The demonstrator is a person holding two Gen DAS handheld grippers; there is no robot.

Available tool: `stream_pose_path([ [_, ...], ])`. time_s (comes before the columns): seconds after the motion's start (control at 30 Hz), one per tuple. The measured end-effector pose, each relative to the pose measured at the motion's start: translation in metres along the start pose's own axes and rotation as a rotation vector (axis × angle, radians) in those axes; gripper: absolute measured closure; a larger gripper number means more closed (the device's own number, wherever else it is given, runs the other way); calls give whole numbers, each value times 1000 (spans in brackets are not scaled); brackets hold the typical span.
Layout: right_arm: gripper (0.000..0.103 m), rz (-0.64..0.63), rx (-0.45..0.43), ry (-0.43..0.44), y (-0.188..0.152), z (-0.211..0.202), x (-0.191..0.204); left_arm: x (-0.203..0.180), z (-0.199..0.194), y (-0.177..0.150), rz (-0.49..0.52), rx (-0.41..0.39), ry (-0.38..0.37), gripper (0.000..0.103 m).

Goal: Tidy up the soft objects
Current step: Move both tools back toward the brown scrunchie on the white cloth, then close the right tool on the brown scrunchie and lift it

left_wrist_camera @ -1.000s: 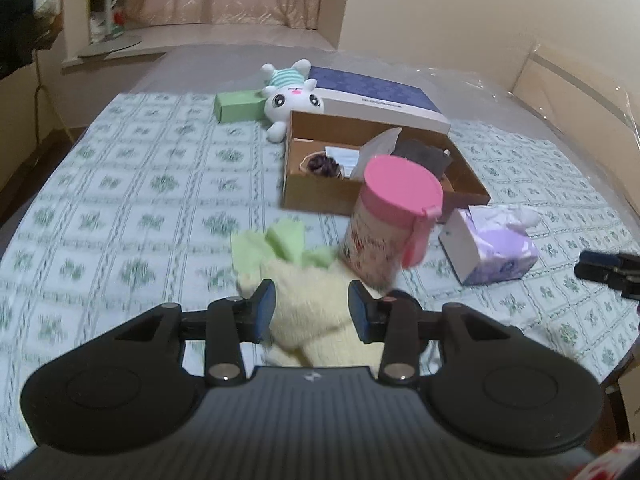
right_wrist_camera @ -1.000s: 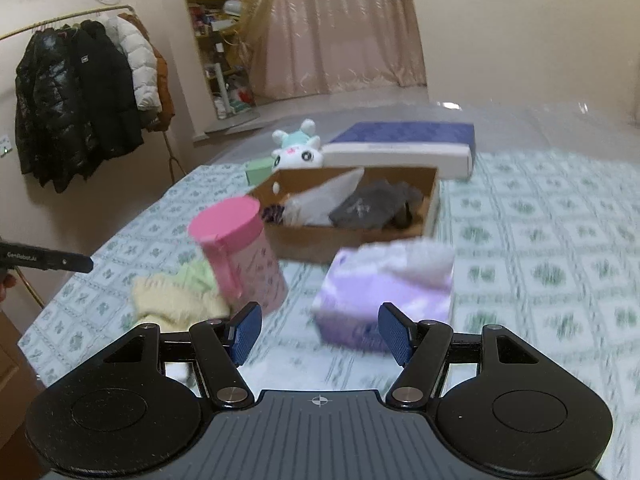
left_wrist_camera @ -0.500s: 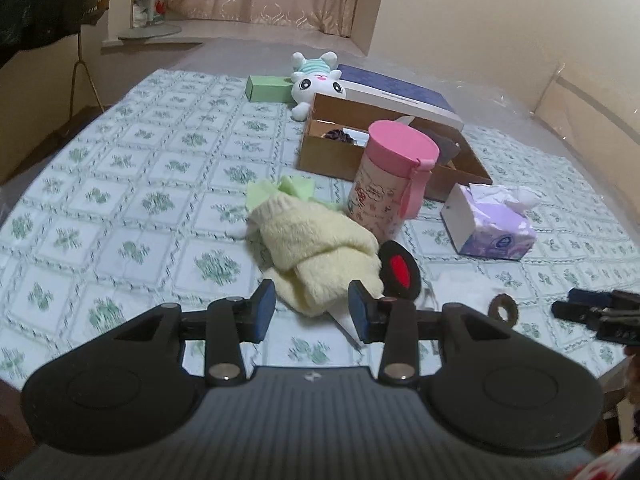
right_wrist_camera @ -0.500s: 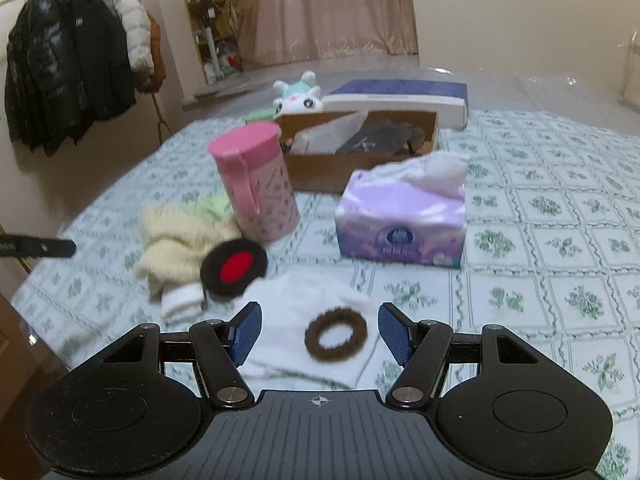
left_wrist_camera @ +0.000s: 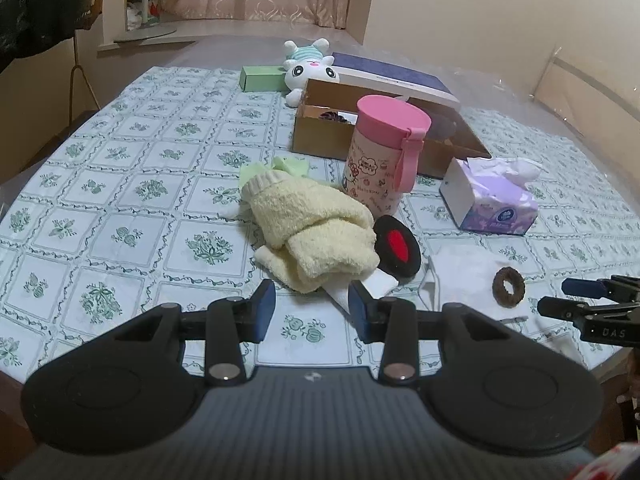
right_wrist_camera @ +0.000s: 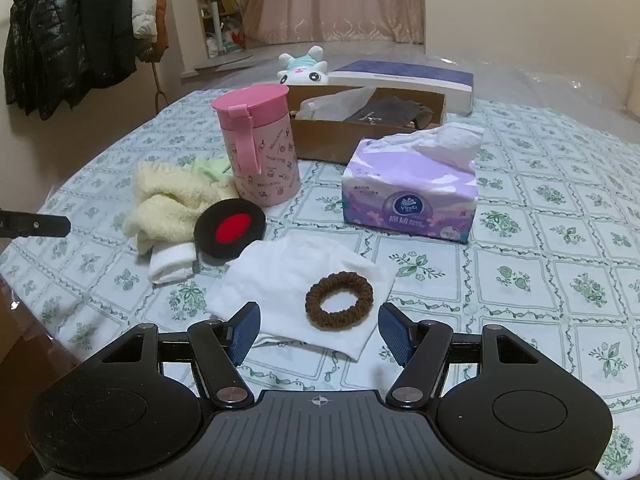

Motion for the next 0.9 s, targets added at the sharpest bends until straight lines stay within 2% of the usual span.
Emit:
stream_pose_path([
  [0.37,38,-29,15,-27,1,30,2,1,17,-4,3,15,8,66],
  [0.8,38,-56,21,-98,4,70,-8,2,40,-10,20,36,12,66],
  [0.87,52,-77,13,-107,3,72,-7,1,42,-10,24,34,10,66],
  [0.9,54,-86,16,-104,2,73,-6,1,43,-11,29,31,9,66],
])
Point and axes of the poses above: each gripper's, at about its wrist camera, not at the fingertips, and z roughly the way its jaws point, x to its left, y to its top, the point moved 3 cm from there along z, roughly the way its jaws point, and after that the axes turned 14 degrees about z, right-handed, at the moved point
